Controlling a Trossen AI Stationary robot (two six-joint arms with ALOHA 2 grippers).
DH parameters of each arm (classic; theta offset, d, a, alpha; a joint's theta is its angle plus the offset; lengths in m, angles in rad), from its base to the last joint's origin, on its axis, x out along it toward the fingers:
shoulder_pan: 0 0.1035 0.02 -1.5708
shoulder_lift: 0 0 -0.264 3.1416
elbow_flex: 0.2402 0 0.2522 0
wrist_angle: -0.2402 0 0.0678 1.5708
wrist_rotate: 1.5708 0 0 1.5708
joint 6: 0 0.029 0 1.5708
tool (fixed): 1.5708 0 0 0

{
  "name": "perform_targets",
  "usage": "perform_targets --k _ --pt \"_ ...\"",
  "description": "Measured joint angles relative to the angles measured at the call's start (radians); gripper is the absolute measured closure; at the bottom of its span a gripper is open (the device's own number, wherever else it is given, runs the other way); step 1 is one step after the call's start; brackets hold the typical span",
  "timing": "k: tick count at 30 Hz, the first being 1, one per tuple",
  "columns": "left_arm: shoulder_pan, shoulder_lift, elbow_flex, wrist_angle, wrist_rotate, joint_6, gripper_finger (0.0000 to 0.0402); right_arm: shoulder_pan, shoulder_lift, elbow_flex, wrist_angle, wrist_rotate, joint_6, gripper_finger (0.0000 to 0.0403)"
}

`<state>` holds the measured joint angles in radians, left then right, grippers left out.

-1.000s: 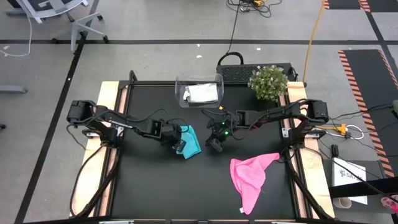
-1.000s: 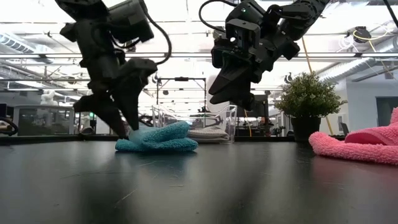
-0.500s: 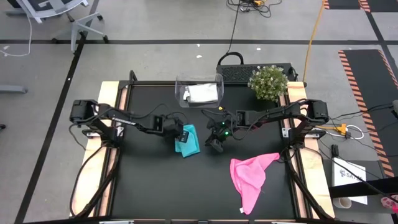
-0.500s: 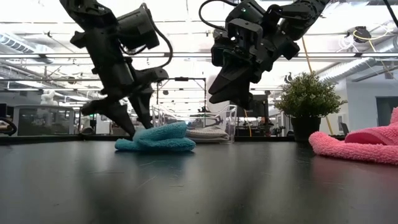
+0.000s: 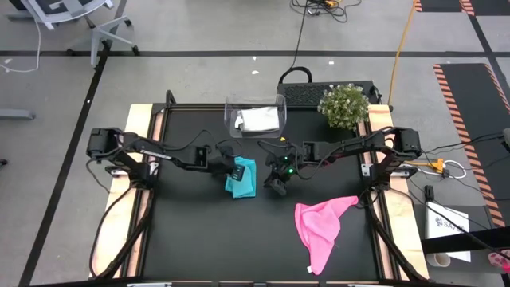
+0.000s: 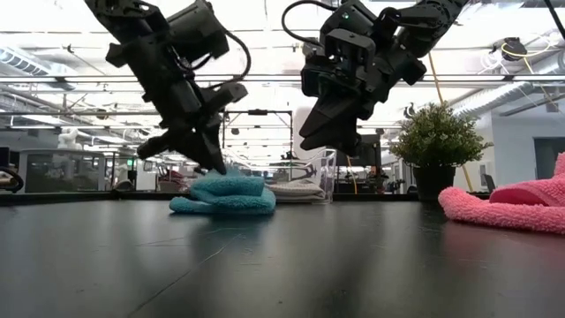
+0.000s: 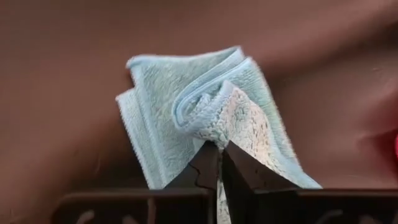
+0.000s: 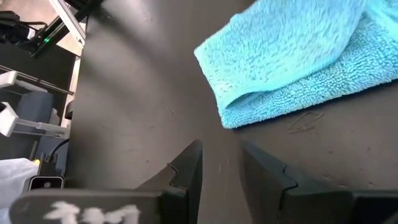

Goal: Fold microfiber towels
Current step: Fold the light blue microfiber cloth

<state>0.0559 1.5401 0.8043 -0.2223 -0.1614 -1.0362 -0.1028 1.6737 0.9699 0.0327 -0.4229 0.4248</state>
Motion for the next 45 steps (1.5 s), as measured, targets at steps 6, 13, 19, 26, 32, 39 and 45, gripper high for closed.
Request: perform_targets --k 6,13,19,26,32,39,45 --pt "0.012 -0.037 0.0 0.001 -0.058 0.068 0.0388 0.0 0.0 0.0 -0.001 0.0 0.002 0.031" --pt "0.058 0.007 0.0 0.015 -0.019 0.153 0.0376 0.0 0.0 0.0 -0.001 0.0 0.021 0.031" --pt "0.061 0.045 0.0 0.026 0.005 0.215 0.0325 0.0 0.0 0.0 -0.005 0.0 0.035 0.031" --pt "0.082 0.045 0.0 0.041 0.026 0.302 0.0255 0.0 0.0 0.0 -0.008 0.0 0.049 0.031" --pt "0.095 0.003 0.0 0.012 0.026 0.412 0.02 0.0 0.0 0.0 -0.008 0.0 0.054 0.031" --pt "0.101 -0.121 0.001 -0.075 -0.053 0.363 0.0171 -0.004 0.0 0.0 0.006 0.023 0.022 0.031" --pt "-0.001 -0.079 0.003 0.023 0.004 0.289 0.017 -0.024 0.0 0.0 0.128 0.144 -0.042 0.031"
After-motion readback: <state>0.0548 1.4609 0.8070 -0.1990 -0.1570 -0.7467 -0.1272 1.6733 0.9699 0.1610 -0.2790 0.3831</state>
